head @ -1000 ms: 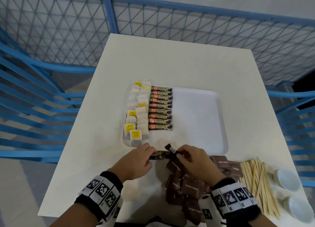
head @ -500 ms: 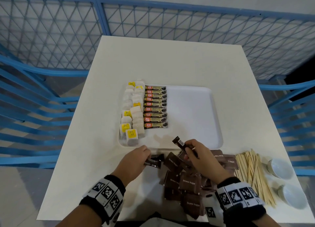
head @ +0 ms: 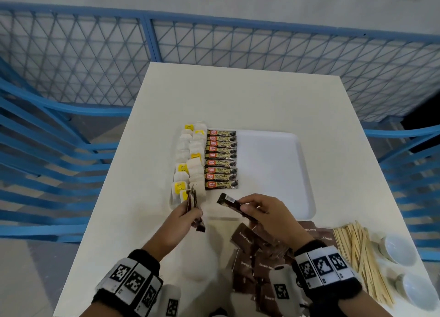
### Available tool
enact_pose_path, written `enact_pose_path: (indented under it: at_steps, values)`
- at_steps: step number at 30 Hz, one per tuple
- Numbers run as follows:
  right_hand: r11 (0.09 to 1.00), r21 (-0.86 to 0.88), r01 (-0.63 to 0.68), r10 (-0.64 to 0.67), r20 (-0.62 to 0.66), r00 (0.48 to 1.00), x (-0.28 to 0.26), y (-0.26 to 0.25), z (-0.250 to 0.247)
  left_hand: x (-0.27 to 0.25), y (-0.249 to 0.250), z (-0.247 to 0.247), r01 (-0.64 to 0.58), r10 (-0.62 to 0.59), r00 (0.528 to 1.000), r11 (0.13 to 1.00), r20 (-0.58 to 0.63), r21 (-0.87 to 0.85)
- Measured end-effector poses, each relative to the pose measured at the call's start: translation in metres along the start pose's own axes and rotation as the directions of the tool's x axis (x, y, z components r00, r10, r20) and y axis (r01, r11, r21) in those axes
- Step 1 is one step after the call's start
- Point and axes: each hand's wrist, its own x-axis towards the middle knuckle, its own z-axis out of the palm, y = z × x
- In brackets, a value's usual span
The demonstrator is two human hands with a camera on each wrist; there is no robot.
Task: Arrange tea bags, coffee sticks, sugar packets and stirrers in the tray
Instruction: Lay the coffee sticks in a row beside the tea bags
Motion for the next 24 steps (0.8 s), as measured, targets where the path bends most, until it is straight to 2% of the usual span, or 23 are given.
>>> enact_pose_path:
  at_steps: [3, 6, 9, 11, 14, 17, 20, 24]
  values:
    - [0.998, 0.065, 0.019, -0.023, 0.057, 0.998, 0.004, -0.005, 0.007, -0.002, 0.010, 0.001, -0.045, 0.041, 0.998, 0.993, -0.040, -0.112]
    - [0.989, -0.051, 0.137, -0.137, -0.014, 0.990, 0.004, -0.008, 0.017, -0.004, 0.017, 0.004, -0.040, 0.031, 0.998, 0.984, -0.055, -0.176]
    - [0.931, -0.121, 0.345, -0.358, -0.109, 0.927, 0.005, -0.006, 0.024, -0.006, 0.020, 0.006, -0.048, 0.044, 0.999, 0.986, -0.032, -0.162]
    - [0.903, -0.137, 0.406, -0.421, -0.098, 0.902, 0.007, -0.005, 0.025, -0.006, 0.018, 0.005, -0.082, 0.080, 0.997, 0.984, -0.022, -0.155]
    - [0.939, -0.084, 0.332, -0.338, -0.068, 0.939, 0.006, -0.005, 0.025, -0.004, 0.015, 0.001, -0.122, 0.111, 0.990, 0.980, -0.083, -0.155]
    - [0.976, 0.106, 0.190, -0.184, -0.072, 0.980, 0.004, -0.007, 0.025, -0.004, 0.014, -0.002, -0.150, 0.133, 0.982, 0.981, -0.132, -0.126]
    - [0.940, 0.330, 0.085, -0.064, -0.074, 0.995, 0.006, -0.007, 0.022, -0.007, 0.012, -0.004, -0.173, 0.158, 0.978, 0.980, -0.136, -0.102]
    - [0.865, 0.501, -0.005, 0.021, -0.027, 0.999, 0.008, -0.007, 0.016, -0.008, 0.010, -0.006, -0.179, 0.161, 0.973, 0.979, -0.166, -0.102]
